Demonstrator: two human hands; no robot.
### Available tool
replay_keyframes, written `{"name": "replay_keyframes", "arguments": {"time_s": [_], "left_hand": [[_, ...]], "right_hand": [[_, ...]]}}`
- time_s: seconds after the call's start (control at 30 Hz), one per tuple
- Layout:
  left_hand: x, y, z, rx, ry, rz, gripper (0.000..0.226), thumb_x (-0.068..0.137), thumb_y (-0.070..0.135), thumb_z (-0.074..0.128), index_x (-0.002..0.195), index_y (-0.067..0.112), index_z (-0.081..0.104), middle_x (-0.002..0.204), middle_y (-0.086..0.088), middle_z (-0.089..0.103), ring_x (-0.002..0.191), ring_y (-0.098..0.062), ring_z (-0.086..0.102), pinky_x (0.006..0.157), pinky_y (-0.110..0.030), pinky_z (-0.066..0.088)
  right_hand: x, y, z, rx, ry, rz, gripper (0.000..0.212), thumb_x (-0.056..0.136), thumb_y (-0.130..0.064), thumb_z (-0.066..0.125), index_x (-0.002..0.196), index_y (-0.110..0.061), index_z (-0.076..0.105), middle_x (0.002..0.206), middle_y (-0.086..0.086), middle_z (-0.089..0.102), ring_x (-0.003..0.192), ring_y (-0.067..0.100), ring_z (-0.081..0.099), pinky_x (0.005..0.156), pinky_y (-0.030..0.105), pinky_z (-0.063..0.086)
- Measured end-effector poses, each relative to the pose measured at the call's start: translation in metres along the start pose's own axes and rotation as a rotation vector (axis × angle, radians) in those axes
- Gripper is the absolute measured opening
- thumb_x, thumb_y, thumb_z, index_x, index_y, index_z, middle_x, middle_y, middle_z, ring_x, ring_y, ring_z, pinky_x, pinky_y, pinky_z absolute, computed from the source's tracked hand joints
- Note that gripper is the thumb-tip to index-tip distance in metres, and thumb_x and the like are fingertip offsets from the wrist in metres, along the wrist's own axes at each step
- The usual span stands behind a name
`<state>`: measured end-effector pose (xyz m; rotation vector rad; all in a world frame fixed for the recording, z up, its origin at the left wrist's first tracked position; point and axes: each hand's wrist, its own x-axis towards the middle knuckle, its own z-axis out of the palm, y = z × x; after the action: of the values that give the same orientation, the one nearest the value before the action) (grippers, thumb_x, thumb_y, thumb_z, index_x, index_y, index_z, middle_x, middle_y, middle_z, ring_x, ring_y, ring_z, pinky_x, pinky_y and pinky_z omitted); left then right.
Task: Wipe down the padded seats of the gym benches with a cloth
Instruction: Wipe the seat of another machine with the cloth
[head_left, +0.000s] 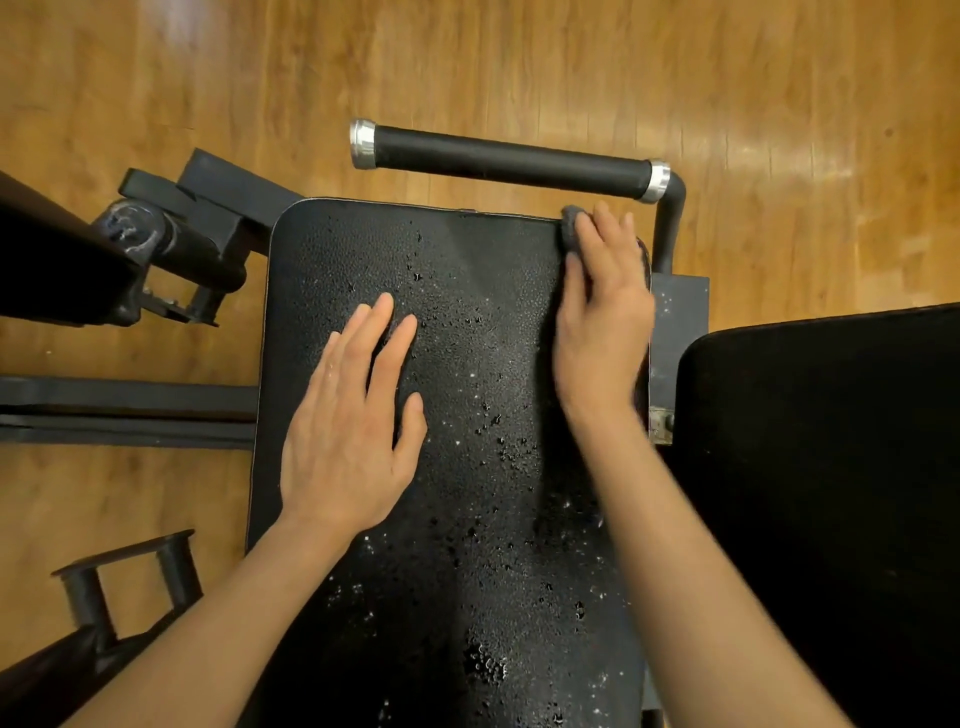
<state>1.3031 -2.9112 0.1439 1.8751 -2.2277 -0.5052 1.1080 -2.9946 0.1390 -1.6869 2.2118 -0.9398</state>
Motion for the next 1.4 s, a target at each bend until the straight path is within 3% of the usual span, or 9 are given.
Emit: {"name": "replay_keyframes", "arguments": {"time_s": [0.07, 0.23, 0.37, 0.5, 0.7, 0.9, 1.1, 1.23, 1.4], "left_hand": [[-0.001, 0.001, 0.0, 0.008, 0.0, -0.001, 0.059, 0.099, 0.027, 0.038, 0.155, 0.011, 0.027, 0.165, -0.008, 0.019, 0.153, -0.024, 0.017, 0.126, -0.033, 0.006], [0.0, 0.001, -0.001, 0.005, -0.003, -0.003, 0.059, 0.099, 0.028, 0.037, 0.155, 0.01, 0.028, 0.165, -0.008, 0.02, 0.153, -0.024, 0.018, 0.126, -0.033, 0.007], [-0.001, 0.0, 0.002, -0.001, -0.001, -0.001, 0.059, 0.1, 0.027, 0.038, 0.155, 0.011, 0.027, 0.165, -0.008, 0.019, 0.153, -0.023, 0.017, 0.126, -0.035, 0.009], [-0.001, 0.0, -0.002, -0.006, -0.011, -0.01, 0.06, 0.1, 0.029, 0.038, 0.156, 0.013, 0.025, 0.165, -0.006, 0.017, 0.154, -0.021, 0.015, 0.125, -0.03, 0.004], [-0.001, 0.0, 0.0, -0.005, 0.005, -0.002, 0.059, 0.1, 0.029, 0.037, 0.155, 0.011, 0.027, 0.165, -0.008, 0.02, 0.153, -0.023, 0.017, 0.125, -0.034, 0.008], [-0.001, 0.001, -0.002, -0.005, 0.007, -0.004, 0.059, 0.1, 0.029, 0.036, 0.155, 0.012, 0.027, 0.165, -0.008, 0.019, 0.154, -0.022, 0.016, 0.125, -0.034, 0.008], [-0.002, 0.001, 0.0, 0.005, 0.043, 0.013, 0.057, 0.1, 0.027, 0.039, 0.153, 0.008, 0.031, 0.164, -0.008, 0.022, 0.153, -0.023, 0.018, 0.125, -0.033, 0.008], [-0.003, 0.001, -0.001, -0.001, 0.043, 0.014, 0.057, 0.101, 0.028, 0.038, 0.154, 0.008, 0.031, 0.164, -0.009, 0.021, 0.153, -0.023, 0.018, 0.126, -0.035, 0.011], [-0.003, -0.001, 0.002, -0.008, 0.059, 0.018, 0.058, 0.1, 0.03, 0.035, 0.154, 0.008, 0.03, 0.164, -0.007, 0.021, 0.153, -0.022, 0.018, 0.126, -0.034, 0.01]], "right_hand": [[-0.012, -0.037, 0.021, -0.028, 0.053, 0.019, 0.033, 0.095, -0.005, 0.056, 0.127, -0.004, 0.063, 0.139, 0.01, 0.057, 0.138, 0.03, 0.043, 0.119, 0.038, 0.026], [-0.001, -0.027, 0.022, -0.071, -0.245, -0.485, 0.035, 0.094, -0.005, 0.061, 0.128, -0.006, 0.063, 0.137, 0.011, 0.058, 0.132, 0.029, 0.05, 0.113, 0.043, 0.038], [-0.005, -0.026, 0.015, -0.017, -0.146, -0.142, 0.036, 0.099, -0.009, 0.051, 0.134, -0.006, 0.058, 0.145, 0.008, 0.051, 0.142, 0.027, 0.036, 0.119, 0.041, 0.028], [-0.064, -0.027, -0.009, -0.02, -0.249, -0.25, 0.036, 0.1, -0.008, 0.052, 0.136, -0.006, 0.056, 0.147, 0.006, 0.049, 0.144, 0.025, 0.033, 0.121, 0.039, 0.023], [0.0, -0.048, 0.035, 0.005, -0.165, -0.167, 0.033, 0.1, -0.01, 0.05, 0.131, -0.005, 0.061, 0.14, 0.009, 0.056, 0.14, 0.029, 0.039, 0.12, 0.033, 0.02], [-0.064, -0.028, -0.009, 0.014, -0.337, -0.31, 0.036, 0.099, -0.009, 0.053, 0.134, -0.006, 0.058, 0.144, 0.008, 0.052, 0.142, 0.027, 0.037, 0.121, 0.037, 0.021], [-0.002, -0.056, 0.04, 0.035, -0.21, -0.244, 0.032, 0.098, -0.006, 0.051, 0.128, -0.005, 0.063, 0.137, 0.009, 0.059, 0.137, 0.03, 0.043, 0.118, 0.044, 0.029], [-0.064, -0.04, 0.011, 0.022, -0.345, -0.359, 0.035, 0.097, -0.005, 0.055, 0.132, -0.005, 0.06, 0.142, 0.009, 0.054, 0.14, 0.03, 0.04, 0.12, 0.042, 0.024], [-0.003, -0.059, 0.042, 0.055, -0.295, -0.344, 0.031, 0.098, -0.007, 0.051, 0.126, -0.007, 0.064, 0.136, 0.007, 0.059, 0.137, 0.031, 0.043, 0.116, 0.047, 0.031]]}}
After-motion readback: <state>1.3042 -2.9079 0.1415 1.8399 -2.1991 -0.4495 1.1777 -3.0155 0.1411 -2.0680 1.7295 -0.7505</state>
